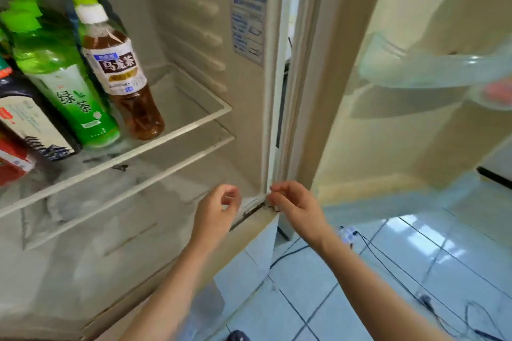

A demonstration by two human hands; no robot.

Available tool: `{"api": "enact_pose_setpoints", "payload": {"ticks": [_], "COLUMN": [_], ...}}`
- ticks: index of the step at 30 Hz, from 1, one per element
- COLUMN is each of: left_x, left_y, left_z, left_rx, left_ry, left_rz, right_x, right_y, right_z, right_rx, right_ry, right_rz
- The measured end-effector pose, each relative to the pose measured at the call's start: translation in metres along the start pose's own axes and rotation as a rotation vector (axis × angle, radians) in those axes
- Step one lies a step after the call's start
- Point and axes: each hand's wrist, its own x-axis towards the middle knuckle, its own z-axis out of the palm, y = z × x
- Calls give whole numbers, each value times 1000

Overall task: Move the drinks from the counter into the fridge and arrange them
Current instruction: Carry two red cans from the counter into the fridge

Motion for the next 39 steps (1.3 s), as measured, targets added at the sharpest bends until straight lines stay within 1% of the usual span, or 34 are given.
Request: {"api": "enact_pose_setpoints", "payload": {"ticks": [4,7,9,13,18,23,26,29,31,34,36,39], "left_x": [-54,-111,-154,-246,-353,-432,-470,-510,-539,-588,-630,-699], "left_y": [7,8,4,-9,-2,17,25,35,44,64,84,123], "left_z": [72,125,156,208,267,327,374,429,470,527,561,614], "left_rx": [11,109,170,296,490,700,874,980,1052,1210,1295,1311], "left_ry": [-288,-503,-641,-912,-1208,-1434,-1571,-1648,-1692,-1771,-1819,-1875], "left_rz": [-61,-59,-65,-94,-12,130,222,258,313,486,635,876], "right_x": [-89,-176,-243,-384,-538,-645,-695,-743,-777,-826,-858,-895], "right_y": [62,120,158,223,268,305,331,352,361,363,357,349], "right_z": [-72,-125,-150,-172,-171,-162,-155,-156,-164,-185,-202,-227], "right_rx": [-96,-173,-158,-90,92,267,388,552,611,717,770,816], "right_ry": [141,301,424,602,764,924,999,1130,1199,1325,1456,1658], "right_rz": [185,386,531,793,1055,1242,1345,1427,1477,1517,1521,1505]}}
